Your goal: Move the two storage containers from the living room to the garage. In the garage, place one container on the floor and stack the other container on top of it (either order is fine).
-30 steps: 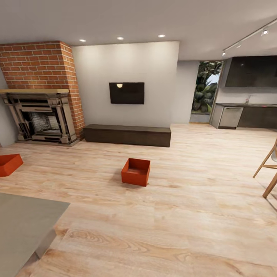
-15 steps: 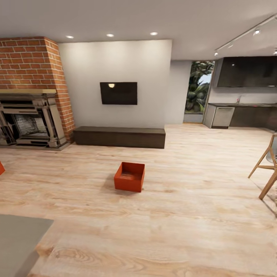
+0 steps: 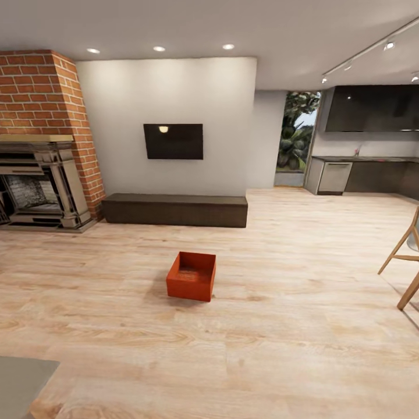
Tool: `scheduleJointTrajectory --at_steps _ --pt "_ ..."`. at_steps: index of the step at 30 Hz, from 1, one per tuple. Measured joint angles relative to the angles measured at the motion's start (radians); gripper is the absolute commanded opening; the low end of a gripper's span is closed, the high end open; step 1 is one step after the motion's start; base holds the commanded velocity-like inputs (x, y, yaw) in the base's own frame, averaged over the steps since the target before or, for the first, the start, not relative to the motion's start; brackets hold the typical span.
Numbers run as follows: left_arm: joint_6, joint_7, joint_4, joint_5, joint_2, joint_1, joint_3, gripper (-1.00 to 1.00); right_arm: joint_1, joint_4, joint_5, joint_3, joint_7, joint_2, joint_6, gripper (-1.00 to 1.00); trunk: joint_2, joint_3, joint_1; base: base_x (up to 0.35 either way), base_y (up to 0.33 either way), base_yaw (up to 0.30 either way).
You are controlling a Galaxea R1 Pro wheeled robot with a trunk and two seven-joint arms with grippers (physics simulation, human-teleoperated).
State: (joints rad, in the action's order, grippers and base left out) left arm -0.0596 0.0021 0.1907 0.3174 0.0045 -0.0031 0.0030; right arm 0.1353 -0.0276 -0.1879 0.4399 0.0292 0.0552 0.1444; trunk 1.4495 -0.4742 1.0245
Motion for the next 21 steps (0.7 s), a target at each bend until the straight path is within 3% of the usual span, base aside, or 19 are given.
scheduleJointTrajectory --at_steps 21 --pt "-0.003 0.001 -0.001 0.0 0.001 0.0 0.0 1.0 0.0 0.0 0.0 0.001 0.0 0.0 0.001 1.0 0.0 0.0 0.0 0.322 0.094 0.0"
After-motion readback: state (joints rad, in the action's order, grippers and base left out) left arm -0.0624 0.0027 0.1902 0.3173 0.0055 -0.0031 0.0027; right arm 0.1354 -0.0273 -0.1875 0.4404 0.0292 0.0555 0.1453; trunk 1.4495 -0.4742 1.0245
